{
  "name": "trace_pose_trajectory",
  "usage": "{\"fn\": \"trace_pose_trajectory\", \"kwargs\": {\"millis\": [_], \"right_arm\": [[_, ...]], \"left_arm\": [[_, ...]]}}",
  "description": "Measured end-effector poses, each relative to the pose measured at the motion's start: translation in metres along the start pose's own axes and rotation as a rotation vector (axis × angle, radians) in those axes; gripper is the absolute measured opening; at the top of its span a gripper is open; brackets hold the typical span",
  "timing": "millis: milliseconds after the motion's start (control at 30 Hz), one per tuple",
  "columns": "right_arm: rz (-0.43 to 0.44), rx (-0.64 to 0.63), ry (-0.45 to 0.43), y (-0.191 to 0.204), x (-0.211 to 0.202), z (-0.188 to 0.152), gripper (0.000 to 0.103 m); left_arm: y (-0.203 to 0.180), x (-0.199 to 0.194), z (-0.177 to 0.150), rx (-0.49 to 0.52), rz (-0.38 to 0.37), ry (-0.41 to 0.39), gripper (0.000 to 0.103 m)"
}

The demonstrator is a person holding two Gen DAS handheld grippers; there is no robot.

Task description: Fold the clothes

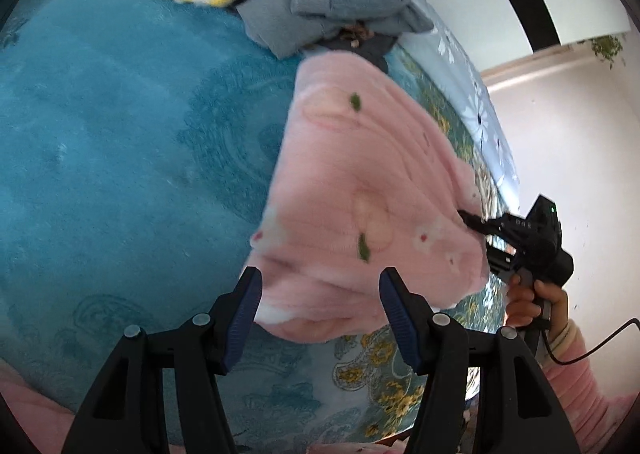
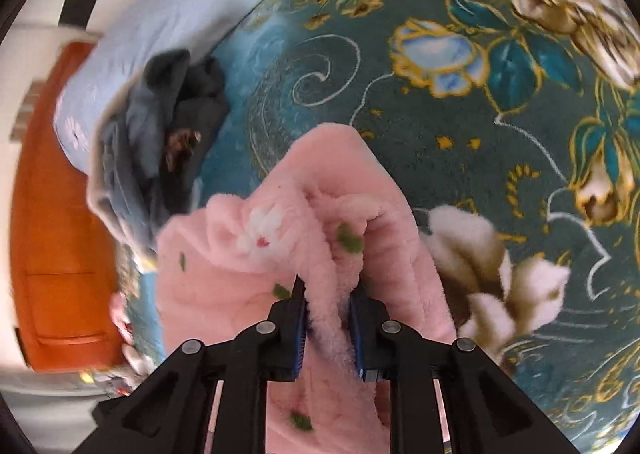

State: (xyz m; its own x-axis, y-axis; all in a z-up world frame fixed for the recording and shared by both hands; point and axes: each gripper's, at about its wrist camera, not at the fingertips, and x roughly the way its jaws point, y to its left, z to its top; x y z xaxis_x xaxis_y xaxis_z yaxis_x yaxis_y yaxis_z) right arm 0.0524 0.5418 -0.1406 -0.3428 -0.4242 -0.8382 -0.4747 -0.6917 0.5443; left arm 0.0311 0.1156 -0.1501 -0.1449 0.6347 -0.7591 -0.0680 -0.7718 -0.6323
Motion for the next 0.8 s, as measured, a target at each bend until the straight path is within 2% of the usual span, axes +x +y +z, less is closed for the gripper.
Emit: {"fn": "trace_pose_trajectory", "kwargs": {"millis": [100,200,300,400,500,600,667,733,800], "right_arm": [[-0.028,-0.093,0.011,0.016,-0.017,0.002,0.027],[-0.075,-0.188,-0.040,0.034,-0.035,0.004,0.031],[-0.123,-0.246,-0.104,0.051,-0.044,0.010,0.031],[-0.144,-0.307,-0.172,0.074,-0.050,0.013,0.031],[-0.048,-0.405,-0.098,0.098,-0.037,0.009,0.031],[-0.054,-0.499,-0.018,0.114,-0.009,0.004,0.031],[-0.116,-0.495,-0.030,0.110,0.004,0.011,0.031],[-0.199,-0.406,-0.044,0.091,0.017,0.029,0.029],[-0.184,-0.310,-0.007,0.071,0.029,0.042,0.026]], "left_arm": [[0.004,0.001,-0.001,0.009,0.009,-0.027,0.062],[0.008,-0.003,0.000,0.006,0.029,-0.018,0.062],[0.003,0.024,0.014,0.013,0.078,-0.013,0.060],[0.004,0.012,0.006,0.021,0.074,-0.018,0.048],[0.000,0.015,0.002,0.042,0.064,0.001,0.043],[0.000,0.022,0.000,0.069,0.092,0.022,0.039],[0.001,0.023,-0.003,0.066,0.085,0.026,0.039],[0.002,0.023,-0.004,0.059,0.075,0.033,0.039],[0.002,0.027,-0.005,0.063,0.084,0.057,0.039]]}}
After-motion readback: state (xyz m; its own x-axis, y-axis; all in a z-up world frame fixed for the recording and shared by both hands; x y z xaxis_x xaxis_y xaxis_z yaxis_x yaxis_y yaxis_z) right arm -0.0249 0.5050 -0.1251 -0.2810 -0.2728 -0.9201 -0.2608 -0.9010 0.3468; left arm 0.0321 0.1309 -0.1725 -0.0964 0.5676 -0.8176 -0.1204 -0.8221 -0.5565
